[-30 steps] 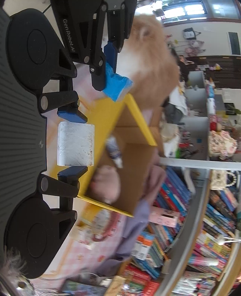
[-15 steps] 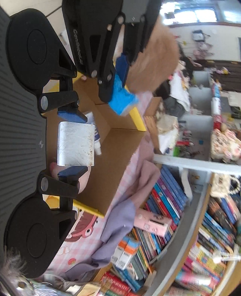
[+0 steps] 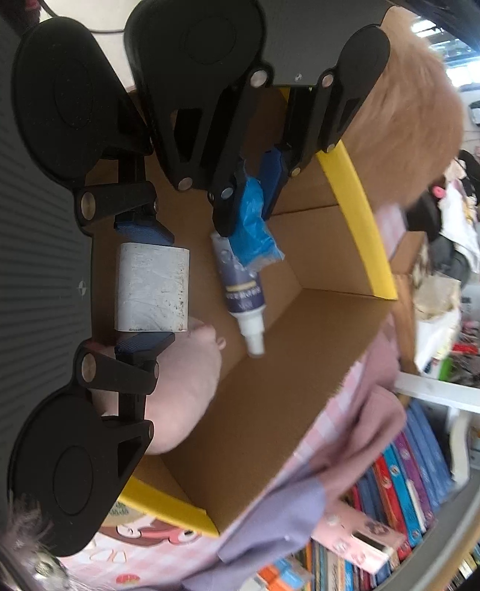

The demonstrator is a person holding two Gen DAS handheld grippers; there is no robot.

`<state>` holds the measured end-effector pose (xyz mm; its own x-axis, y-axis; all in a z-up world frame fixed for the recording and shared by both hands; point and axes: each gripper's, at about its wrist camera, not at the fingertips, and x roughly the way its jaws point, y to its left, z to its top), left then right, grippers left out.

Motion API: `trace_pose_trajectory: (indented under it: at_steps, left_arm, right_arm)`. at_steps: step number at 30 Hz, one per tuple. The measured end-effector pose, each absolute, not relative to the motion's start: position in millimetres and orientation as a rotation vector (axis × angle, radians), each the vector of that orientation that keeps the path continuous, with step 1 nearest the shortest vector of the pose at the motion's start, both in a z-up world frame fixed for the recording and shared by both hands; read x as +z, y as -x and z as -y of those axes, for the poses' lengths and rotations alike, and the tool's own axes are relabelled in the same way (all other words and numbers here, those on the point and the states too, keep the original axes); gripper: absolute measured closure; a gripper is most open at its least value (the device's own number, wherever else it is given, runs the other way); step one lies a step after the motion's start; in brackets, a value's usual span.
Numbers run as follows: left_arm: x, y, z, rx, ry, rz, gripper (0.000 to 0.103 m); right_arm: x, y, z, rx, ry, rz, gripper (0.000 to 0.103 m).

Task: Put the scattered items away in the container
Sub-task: 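Lower the bag into the box and open the left tool while the right tool releases the sponge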

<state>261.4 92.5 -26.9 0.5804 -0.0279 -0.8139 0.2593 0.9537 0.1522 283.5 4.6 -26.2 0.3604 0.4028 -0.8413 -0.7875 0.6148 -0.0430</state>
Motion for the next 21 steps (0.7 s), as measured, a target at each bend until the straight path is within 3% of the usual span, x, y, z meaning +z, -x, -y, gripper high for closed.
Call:
trace_pose_trajectory:
  at_steps: [5, 9, 12, 15, 21]
  left_arm:
    - [-30, -263, -91, -0.169, -0.282, -0.95, 0.079]
    - [-29, -264, -94, -0.153, -0.266, -0.944, 0.068]
    - [-24, -262, -96, -0.151, -0.256, -0.923, 0.066]
    - [-15, -256, -97, -0.119, -0.273, -0.872, 0.049]
    - [18, -232, -104, -0.081, -0.193, -0.736, 0.037]
  right_arm:
    - [-30, -284, -9, 0.798, 0.518, -0.925, 0.055]
    - [-29, -283, -7, 0.793, 0.521, -0.911, 0.055]
    - [-27, -283, -6, 0.784, 0.518, -0.894, 0.052]
    - [-21, -278, -3, 0.775, 0.505, -0.863, 0.048]
    - [8, -255, 13, 0.738, 0.445, -0.719, 0.043]
